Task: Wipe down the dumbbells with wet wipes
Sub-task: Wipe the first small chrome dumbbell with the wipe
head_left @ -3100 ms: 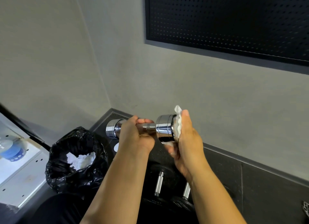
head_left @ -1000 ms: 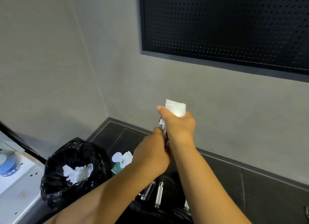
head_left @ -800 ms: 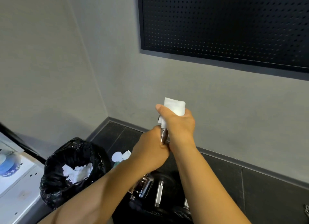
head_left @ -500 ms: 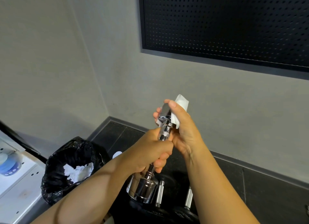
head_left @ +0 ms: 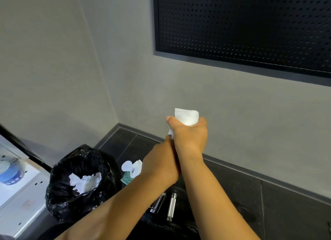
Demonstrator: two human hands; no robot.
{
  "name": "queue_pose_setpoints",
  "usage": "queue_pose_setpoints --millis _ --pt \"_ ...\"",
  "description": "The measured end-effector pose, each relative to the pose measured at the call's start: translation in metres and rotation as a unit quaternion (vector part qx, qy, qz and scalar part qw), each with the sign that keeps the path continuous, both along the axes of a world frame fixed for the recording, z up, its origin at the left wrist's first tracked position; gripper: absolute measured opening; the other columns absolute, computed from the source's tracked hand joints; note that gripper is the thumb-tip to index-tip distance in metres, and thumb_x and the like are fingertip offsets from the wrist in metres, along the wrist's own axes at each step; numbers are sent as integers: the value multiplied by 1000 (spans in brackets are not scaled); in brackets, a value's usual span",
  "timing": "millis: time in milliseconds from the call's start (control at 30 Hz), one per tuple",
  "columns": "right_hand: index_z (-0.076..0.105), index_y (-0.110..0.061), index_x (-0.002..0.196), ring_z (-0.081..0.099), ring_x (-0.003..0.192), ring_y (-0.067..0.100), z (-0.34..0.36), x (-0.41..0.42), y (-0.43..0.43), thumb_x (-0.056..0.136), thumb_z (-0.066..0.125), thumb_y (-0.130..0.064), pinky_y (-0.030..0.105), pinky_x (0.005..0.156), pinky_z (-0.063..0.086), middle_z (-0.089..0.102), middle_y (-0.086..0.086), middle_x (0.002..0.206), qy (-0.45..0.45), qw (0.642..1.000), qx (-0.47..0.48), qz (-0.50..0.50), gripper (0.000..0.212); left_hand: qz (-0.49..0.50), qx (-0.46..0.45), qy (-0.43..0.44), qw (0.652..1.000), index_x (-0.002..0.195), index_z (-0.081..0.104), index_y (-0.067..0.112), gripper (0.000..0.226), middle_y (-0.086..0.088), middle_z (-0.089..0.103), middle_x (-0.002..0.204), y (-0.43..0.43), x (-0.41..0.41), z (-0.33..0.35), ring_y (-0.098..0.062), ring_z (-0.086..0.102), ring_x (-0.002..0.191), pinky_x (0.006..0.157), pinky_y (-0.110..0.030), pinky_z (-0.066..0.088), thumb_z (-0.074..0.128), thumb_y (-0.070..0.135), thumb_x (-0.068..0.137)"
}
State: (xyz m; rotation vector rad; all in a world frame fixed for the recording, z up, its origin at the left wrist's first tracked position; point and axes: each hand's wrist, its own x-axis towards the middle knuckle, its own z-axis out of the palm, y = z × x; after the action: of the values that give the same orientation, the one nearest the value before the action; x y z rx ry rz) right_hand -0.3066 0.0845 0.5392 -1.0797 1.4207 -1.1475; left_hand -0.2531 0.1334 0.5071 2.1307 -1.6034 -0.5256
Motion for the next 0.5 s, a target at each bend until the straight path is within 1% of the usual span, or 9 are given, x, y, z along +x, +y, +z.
queue_pose_setpoints --millis 33,67,133,200,267,333,400,433,500 --pt "47 -22 95 61 78 17 -1 -1 0 67 80 -34 39 73 56 57 -5 84 2 1000 -1 10 45 -6 -1 6 1000 112 50 17 22 3 61 93 0 1 0 -8 53 74 71 -26 46 43 31 97" --pt "48 -23 92 61 77 17 -1 -2 0 67 81 -32 38 70 57 59 -3 85 -23 999 6 26 43 -14 -6 36 999 105 52 17 16 4 60 84 1 3 1 -8 55 69 68 -28 49 45 28 96" --pt "54 -21 93 64 75 18 -2 -5 -2 69 82 -21 31 60 57 64 4 88 -144 986 41 72 37 -23 4 157 987 88 52 18 5 0 56 68 2 11 6 -12 55 51 51 -28 50 48 17 91" --pt "59 -14 98 65 74 22 -1 -9 -4 72 80 -12 26 56 55 65 11 88 -263 954 64 132 34 -47 50 283 957 77 44 14 13 -2 46 56 6 19 14 -14 44 39 43 -27 44 46 4 84" --pt "60 -10 96 66 74 23 -4 -13 -7 72 77 -13 26 60 56 65 13 84 -337 918 58 199 30 -87 77 372 921 75 39 11 16 -1 38 49 11 25 22 -15 36 37 42 -26 41 45 -3 81" --pt "61 -10 94 68 73 23 -7 -15 -10 72 70 -18 28 67 59 66 13 81 -378 890 52 249 25 -110 80 427 894 73 39 12 21 1 35 44 13 29 22 -14 32 34 40 -24 39 44 -7 81" --pt "62 -10 93 68 74 22 -9 -15 -11 72 69 -22 30 71 58 67 12 82 -384 880 54 273 25 -102 76 452 883 71 41 13 21 0 34 43 13 30 19 -14 30 33 40 -23 38 46 -4 81" --pt "65 -11 91 68 75 22 -9 -15 -11 71 74 -25 30 72 57 67 12 83 -378 881 54 281 27 -93 72 463 878 68 44 13 17 -2 34 44 13 31 17 -14 30 32 40 -23 38 49 2 80" --pt "72 -14 84 68 80 24 -11 -14 -11 57 88 -35 32 73 57 69 12 86 -373 874 59 306 38 -73 70 482 870 59 52 15 15 -6 35 44 13 31 15 -16 30 32 39 -22 38 53 16 74"
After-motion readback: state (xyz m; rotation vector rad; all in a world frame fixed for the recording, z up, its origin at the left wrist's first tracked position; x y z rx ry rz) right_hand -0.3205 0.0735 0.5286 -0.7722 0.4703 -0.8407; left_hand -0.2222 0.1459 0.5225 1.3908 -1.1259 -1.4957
